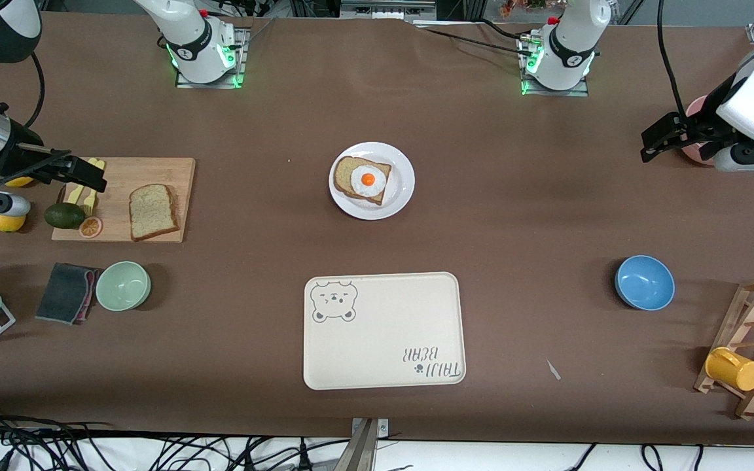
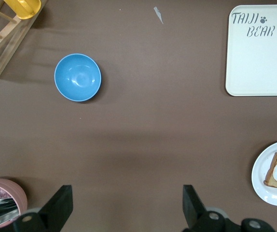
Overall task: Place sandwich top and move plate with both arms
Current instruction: 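Move the right gripper down over the bread slice on the board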
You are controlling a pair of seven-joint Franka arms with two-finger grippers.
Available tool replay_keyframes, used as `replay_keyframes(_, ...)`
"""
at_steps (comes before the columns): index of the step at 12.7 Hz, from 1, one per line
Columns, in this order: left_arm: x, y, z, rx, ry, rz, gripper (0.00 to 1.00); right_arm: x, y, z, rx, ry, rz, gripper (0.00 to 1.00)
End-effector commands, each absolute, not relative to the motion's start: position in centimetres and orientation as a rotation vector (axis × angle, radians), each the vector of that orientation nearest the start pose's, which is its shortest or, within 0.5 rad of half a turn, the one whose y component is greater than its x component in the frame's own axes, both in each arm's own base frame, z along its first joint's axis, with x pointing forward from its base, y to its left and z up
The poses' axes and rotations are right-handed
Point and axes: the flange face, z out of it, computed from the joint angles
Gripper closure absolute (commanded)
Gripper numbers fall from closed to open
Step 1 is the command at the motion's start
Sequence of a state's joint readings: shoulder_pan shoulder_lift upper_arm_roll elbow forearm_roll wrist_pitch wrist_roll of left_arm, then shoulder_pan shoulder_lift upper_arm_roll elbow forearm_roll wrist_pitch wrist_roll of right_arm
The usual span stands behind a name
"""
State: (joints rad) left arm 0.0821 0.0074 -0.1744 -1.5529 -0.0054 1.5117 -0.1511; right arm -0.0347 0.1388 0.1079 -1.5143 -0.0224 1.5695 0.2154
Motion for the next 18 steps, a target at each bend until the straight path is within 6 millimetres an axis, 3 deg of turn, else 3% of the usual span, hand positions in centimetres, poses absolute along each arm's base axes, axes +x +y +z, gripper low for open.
replay_keyframes(1,54.8,-4.3,62.7,-3.123,-0.080,0.089,0.00,59.6,4.3,55.0,-3.140,0.202,0.162,0.01)
replay_keyframes(4,54.6,-4.3,62.8,-3.122,-0.066,0.103,0.00,59.5,4.5,49.3,-3.144,0.214,0.113,0.01)
replay_keyframes(7,54.8,-4.3,62.0,-3.121,-0.054,0.131,0.00,57.7,4.5,41.8,-3.149,0.241,0.158,0.01)
replay_keyframes(8,55.0,-4.3,61.2,-3.119,-0.051,0.167,0.00,56.9,4.6,39.7,-3.159,0.204,0.156,0.01)
replay_keyframes(10,55.4,-4.9,60.0,-3.118,-0.031,0.217,0.00,54.7,6.8,35.0,-3.219,0.038,0.144,0.02)
replay_keyframes(12,55.5,-4.8,59.9,-3.118,-0.031,0.218,0.00,53.0,7.0,31.6,-3.244,-0.041,0.076,0.05)
replay_keyframes(14,55.6,-5.0,59.6,-3.119,-0.029,0.227,0.00,51.9,7.1,29.3,-3.254,-0.118,0.035,0.04)
replay_keyframes(18,55.7,-4.7,59.4,-3.121,-0.040,0.233,0.00,50.7,6.9,26.7,-3.275,-0.190,0.072,0.02)
